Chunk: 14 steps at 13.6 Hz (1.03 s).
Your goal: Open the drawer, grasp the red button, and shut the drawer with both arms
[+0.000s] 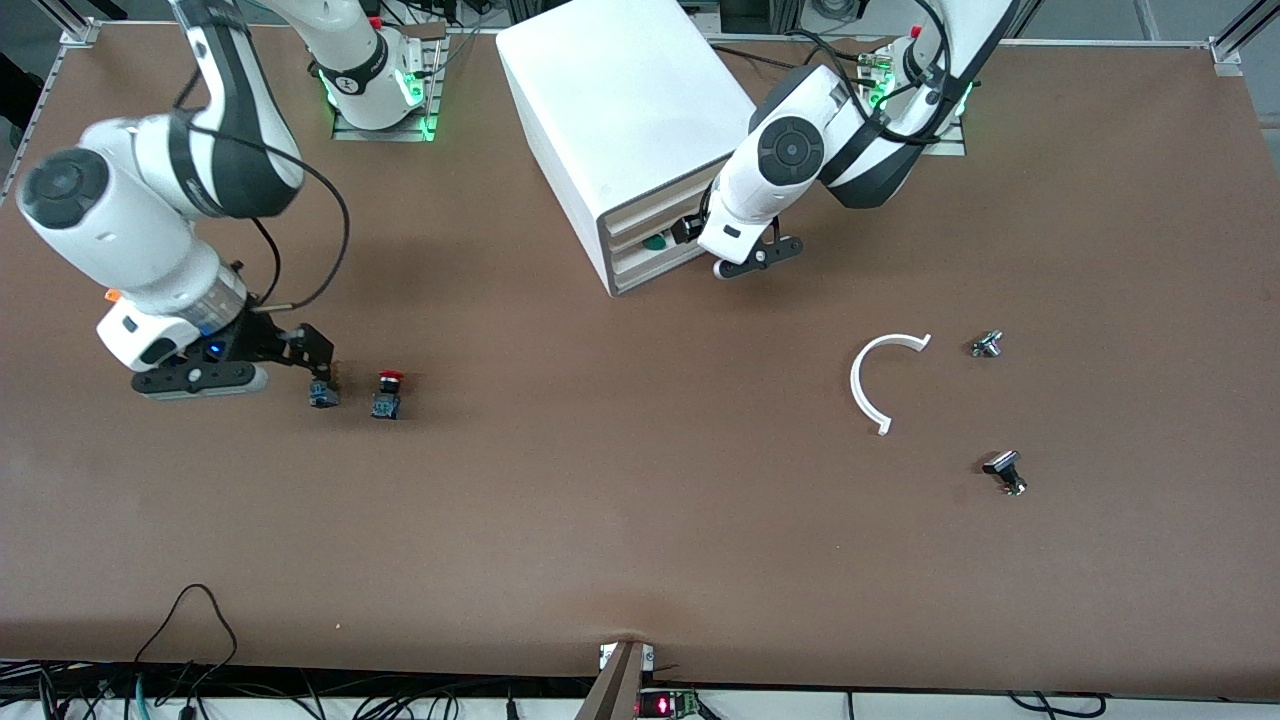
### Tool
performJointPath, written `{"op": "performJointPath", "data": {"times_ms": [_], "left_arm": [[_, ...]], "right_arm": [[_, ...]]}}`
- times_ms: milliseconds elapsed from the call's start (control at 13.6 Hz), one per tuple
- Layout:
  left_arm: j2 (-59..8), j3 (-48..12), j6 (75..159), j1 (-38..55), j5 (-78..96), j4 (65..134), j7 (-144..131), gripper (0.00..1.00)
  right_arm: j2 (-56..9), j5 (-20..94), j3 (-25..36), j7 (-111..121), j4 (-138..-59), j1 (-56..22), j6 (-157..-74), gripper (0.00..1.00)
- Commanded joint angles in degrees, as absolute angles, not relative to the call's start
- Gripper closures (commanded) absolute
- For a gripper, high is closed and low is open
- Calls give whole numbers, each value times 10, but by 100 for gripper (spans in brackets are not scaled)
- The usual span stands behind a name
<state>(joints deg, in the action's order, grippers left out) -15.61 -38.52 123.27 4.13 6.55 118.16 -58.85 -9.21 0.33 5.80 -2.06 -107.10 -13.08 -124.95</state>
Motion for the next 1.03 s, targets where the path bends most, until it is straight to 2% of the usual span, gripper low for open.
{"op": "performJointPath", "data": {"times_ms": [0,220,366,586,806,880,953], "left_arm": [[-147,-388,1127,16,-37,1105,-580,2],[-150,-385,1059,11,-99,1033,-546,2],[-150,-383,1010,-29,-109,983,-414,2],[-149,-385,969,-103,-112,923,-251,2],[-148,-379,965,-160,-106,885,-106,2],[-129,-346,965,-153,-106,889,-64,2],[-106,-285,965,-112,-101,893,-24,1]], "right_arm": [[-75,11,47,-19,-1011,-105,-1146,1],[-63,12,-5,-42,-947,-53,-1047,1],[-62,7,-45,-60,-915,-20,-986,1],[-42,6,-69,-57,-905,6,-960,1],[-25,7,-76,-87,-904,11,-933,1],[-18,6,-76,-102,-904,10,-919,1],[-11,6,-76,-111,-904,10,-903,1]]}}
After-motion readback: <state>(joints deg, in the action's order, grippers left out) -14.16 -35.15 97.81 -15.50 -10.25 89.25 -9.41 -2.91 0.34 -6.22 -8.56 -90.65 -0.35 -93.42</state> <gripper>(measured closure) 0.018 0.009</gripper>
